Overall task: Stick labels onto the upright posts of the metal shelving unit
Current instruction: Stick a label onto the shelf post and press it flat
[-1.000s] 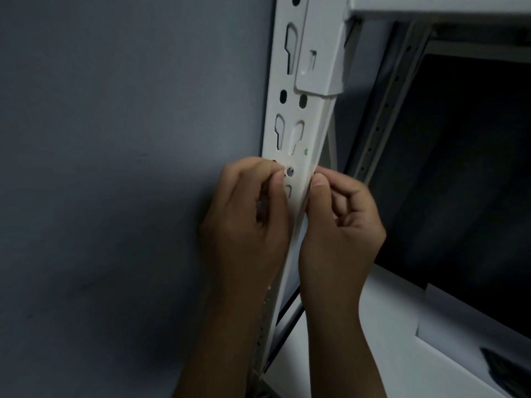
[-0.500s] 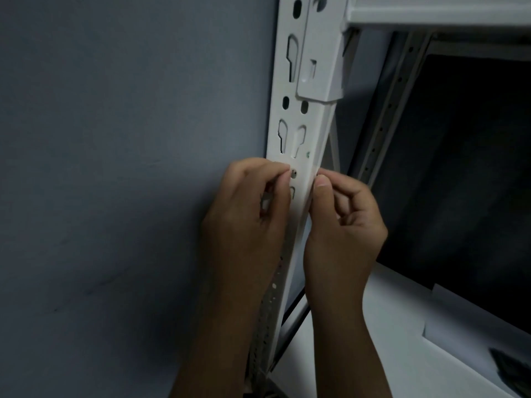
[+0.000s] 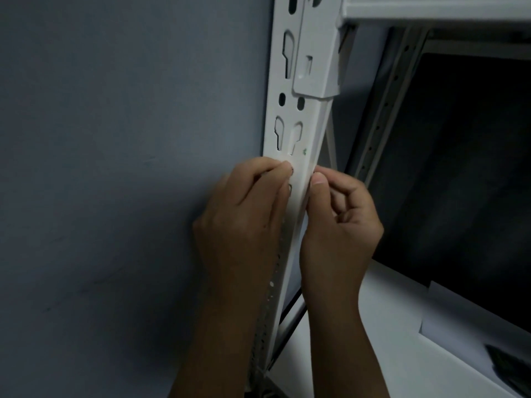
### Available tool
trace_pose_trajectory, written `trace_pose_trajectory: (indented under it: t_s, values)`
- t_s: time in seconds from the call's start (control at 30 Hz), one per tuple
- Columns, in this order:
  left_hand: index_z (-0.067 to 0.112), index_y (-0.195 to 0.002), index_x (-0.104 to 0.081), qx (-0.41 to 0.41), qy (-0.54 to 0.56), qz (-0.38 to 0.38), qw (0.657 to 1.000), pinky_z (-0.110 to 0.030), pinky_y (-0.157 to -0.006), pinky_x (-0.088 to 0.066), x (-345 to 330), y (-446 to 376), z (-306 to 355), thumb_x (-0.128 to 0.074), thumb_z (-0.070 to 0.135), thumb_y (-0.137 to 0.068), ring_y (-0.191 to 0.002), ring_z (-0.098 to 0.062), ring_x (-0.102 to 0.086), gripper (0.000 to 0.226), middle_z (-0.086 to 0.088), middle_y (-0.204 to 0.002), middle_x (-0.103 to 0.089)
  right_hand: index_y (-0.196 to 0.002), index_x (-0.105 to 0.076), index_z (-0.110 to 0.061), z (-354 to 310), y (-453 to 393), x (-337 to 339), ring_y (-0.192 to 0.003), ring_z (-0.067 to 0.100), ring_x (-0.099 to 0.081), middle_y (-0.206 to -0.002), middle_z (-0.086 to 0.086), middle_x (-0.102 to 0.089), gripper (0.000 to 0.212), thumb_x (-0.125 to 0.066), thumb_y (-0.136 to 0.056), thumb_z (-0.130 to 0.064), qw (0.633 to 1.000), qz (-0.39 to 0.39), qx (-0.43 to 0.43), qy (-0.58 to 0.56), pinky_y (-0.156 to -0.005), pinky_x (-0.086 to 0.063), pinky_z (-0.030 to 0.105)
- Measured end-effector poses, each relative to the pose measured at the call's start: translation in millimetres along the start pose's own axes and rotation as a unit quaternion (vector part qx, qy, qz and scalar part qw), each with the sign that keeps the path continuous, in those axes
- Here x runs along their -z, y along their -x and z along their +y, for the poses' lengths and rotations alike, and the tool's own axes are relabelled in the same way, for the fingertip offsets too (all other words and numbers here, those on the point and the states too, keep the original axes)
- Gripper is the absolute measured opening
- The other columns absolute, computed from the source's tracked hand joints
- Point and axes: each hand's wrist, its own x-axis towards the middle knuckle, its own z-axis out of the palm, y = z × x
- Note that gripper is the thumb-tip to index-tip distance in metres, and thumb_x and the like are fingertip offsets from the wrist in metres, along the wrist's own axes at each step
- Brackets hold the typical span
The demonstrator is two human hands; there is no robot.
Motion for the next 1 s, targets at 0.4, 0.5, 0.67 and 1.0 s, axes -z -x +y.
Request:
trace_pose_trajectory:
  t_s: [0.4, 0.5, 0.67, 1.0]
  values:
    - [0.001, -0.081, -0.068, 0.022, 0.000, 0.053, 0.998, -0.027, -0.062, -0.054, -13, -4, 3, -0.058, 0.012, -0.091, -0.071, -0.016, -0.062, 0.019, -0.010, -0.088, -0.066, -0.088, -0.065, -0.016, 1, 1, -3, -0.073, -0.004, -0.068, -0.073, -0.011, -0.070, 0.014, -0.060, -0.090, -0.003, 1.000, 0.005, 0.008, -0.016, -0.066, -0.050, 0.007]
    - [0.003, -0.080, -0.067, 0.032, -0.012, 0.042, 0.999, -0.019, -0.063, -0.050, -12, -5, 3, -0.056, 0.013, -0.091, -0.070, -0.012, -0.060, 0.018, -0.007, -0.088, -0.066, -0.088, -0.065, -0.016, 1, 1, -4, -0.073, -0.004, -0.067, -0.074, -0.011, -0.070, 0.014, -0.060, -0.090, -0.003, 1.000, 0.007, 0.013, -0.010, -0.066, -0.050, 0.007]
    - [0.012, -0.078, -0.061, 0.088, -0.015, 0.006, 0.996, -0.018, -0.055, -0.041, -10, -10, 9, -0.060, 0.018, -0.084, -0.061, -0.006, -0.050, 0.008, 0.001, -0.083, -0.058, -0.088, -0.066, -0.015, 2, 1, -4, -0.073, -0.001, -0.068, -0.075, -0.006, -0.071, 0.014, -0.060, -0.090, -0.003, 1.000, 0.015, 0.004, -0.017, -0.067, -0.051, 0.009]
    - [0.013, -0.088, -0.061, 0.140, 0.083, -0.027, 0.986, -0.010, -0.061, -0.043, -7, -5, 6, -0.051, 0.029, -0.087, -0.071, -0.004, -0.050, 0.019, 0.012, -0.090, -0.049, -0.088, -0.067, -0.014, 1, 1, -4, -0.071, -0.002, -0.067, -0.075, -0.007, -0.071, 0.012, -0.061, -0.090, -0.003, 1.000, 0.019, -0.010, -0.018, -0.065, -0.051, 0.009]
